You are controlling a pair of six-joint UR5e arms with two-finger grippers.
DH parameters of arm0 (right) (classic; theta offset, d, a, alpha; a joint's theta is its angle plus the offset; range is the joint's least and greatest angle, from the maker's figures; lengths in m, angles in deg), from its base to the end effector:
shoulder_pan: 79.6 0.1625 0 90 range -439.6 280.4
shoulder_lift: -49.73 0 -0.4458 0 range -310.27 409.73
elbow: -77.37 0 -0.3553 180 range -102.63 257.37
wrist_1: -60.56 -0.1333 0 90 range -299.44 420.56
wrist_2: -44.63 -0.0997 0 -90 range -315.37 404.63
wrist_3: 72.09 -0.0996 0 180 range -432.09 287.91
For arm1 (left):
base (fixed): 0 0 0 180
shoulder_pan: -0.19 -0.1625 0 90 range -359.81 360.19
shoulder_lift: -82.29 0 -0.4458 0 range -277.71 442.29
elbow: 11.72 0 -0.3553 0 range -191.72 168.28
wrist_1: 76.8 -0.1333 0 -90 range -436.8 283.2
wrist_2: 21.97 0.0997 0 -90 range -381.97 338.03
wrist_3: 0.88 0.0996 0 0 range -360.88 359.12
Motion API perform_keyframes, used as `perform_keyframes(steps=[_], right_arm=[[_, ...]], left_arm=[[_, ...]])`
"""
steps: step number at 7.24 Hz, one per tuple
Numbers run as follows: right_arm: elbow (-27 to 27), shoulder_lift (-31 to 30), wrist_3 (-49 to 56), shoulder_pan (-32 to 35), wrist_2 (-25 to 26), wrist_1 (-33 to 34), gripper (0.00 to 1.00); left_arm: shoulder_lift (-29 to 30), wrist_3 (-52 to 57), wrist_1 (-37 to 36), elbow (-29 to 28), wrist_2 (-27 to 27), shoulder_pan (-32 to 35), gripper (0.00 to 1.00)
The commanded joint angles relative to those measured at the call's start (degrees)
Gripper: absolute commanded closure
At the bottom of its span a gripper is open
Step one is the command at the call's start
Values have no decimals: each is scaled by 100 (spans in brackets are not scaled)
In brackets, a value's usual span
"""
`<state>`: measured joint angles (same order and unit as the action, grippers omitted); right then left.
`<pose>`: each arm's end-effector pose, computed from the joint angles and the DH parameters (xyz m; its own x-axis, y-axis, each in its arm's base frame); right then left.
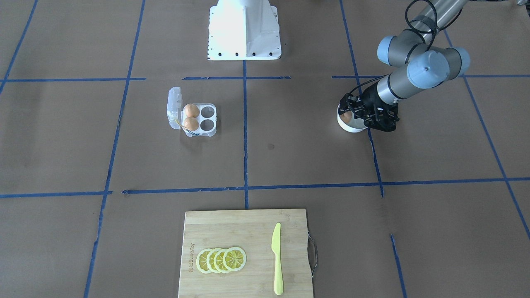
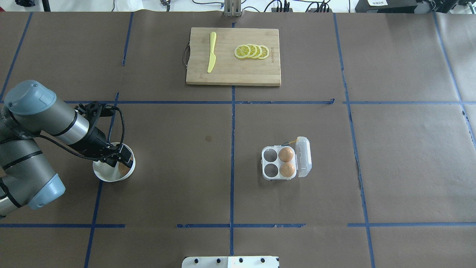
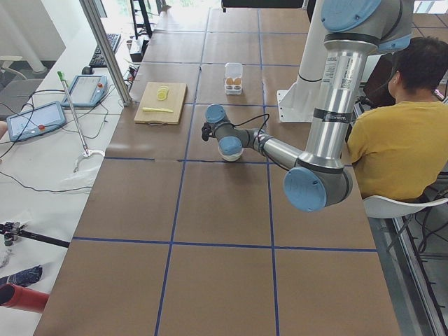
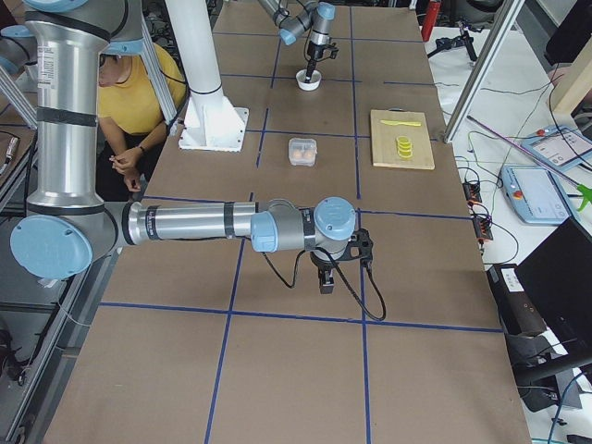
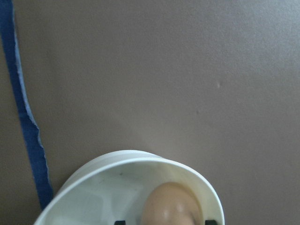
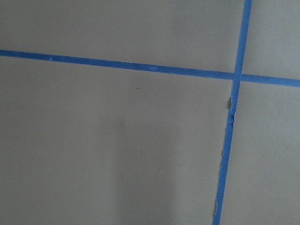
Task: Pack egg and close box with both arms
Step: 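Close the left gripper on the brown egg inside the white bowl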
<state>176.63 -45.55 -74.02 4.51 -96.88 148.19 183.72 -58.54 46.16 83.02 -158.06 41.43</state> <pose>0.0120 -0.4228 0.6323 0.6133 -0.1166 0.7812 0.0814 0.9931 0.0843 0.3708 -0.4069 0.4703 0.4411 0.1066 -0.8911 -0.2231 0.9748 0.0062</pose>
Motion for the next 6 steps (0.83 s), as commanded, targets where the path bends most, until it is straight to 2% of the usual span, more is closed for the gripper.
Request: perform_keyframes(steps=[1, 4, 5, 6], right_arm=[[-12, 0, 0, 0, 0, 0, 0], [-21, 0, 0, 0, 0, 0, 0], [-21, 0, 0, 0, 0, 0, 0], [-21, 0, 0, 0, 0, 0, 0]], left_arm=[[35, 0, 0, -44, 3, -2, 37], [44, 0, 0, -52, 91, -19, 41], [36, 0, 0, -52, 91, -28, 47], [35, 0, -9, -52, 91, -28, 68]])
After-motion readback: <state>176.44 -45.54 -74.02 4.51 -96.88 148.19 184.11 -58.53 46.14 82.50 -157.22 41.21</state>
